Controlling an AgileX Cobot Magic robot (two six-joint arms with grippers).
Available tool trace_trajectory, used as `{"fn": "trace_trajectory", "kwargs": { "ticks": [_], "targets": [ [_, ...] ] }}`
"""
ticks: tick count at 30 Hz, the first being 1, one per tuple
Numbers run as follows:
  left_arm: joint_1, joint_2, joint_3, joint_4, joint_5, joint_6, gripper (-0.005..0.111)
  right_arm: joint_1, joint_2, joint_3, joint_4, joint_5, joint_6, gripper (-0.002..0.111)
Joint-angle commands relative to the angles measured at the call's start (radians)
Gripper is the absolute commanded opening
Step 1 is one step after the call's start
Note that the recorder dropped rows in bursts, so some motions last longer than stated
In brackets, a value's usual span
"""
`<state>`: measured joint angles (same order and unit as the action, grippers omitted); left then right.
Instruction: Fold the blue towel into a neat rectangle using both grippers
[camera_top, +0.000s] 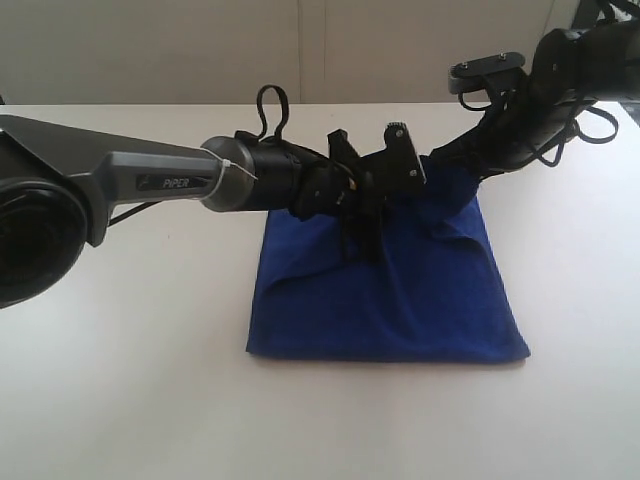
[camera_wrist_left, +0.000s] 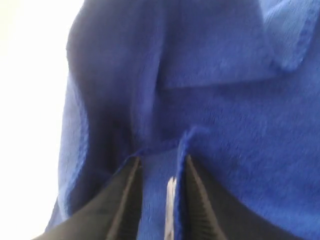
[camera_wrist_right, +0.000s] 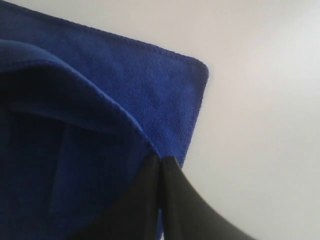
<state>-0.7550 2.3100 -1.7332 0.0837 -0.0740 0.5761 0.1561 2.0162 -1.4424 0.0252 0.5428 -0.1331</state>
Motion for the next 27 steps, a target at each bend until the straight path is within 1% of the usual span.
{"fn": "trace_trajectory", "kwargs": {
  "ticks": [1,3,16,18,21,25,27],
  "targets": [
    [-0.016,0.005,-0.002,-0.007,-0.038,-0.044,0.035,-0.007,-0.001,-0.002,0.002,-0.008,0.005,0.000],
    [-0.016,0.011,-0.002,-0.007,-0.047,-0.067,0.035,-0.007,-0.001,-0.002,0.004,-0.006,0.005,0.000],
    [-0.016,0.052,-0.002,-0.007,-0.067,-0.067,0.035,-0.007,-0.001,-0.002,0.004,-0.006,0.005,0.000],
    [-0.016,0.052,-0.002,-0.007,-0.071,-0.067,0.034,-0.007,-0.001,-0.002,0.004,-0.006,0.005,0.000],
    [-0.016,0.052,-0.002,-0.007,-0.071,-0.067,0.025,-0.007,-0.001,-0.002,0.004,-0.006,0.005,0.000],
    [-0.016,0.052,-0.002,-0.007,-0.071,-0.067,0.002,-0.007,-0.001,-0.002,0.004,-0.006,0.005,0.000],
    [-0.016,0.052,-0.002,-0.007,-0.071,-0.072,0.000,-0.007,-0.001,-0.002,0.004,-0.006,0.005,0.000]
  ]
}}
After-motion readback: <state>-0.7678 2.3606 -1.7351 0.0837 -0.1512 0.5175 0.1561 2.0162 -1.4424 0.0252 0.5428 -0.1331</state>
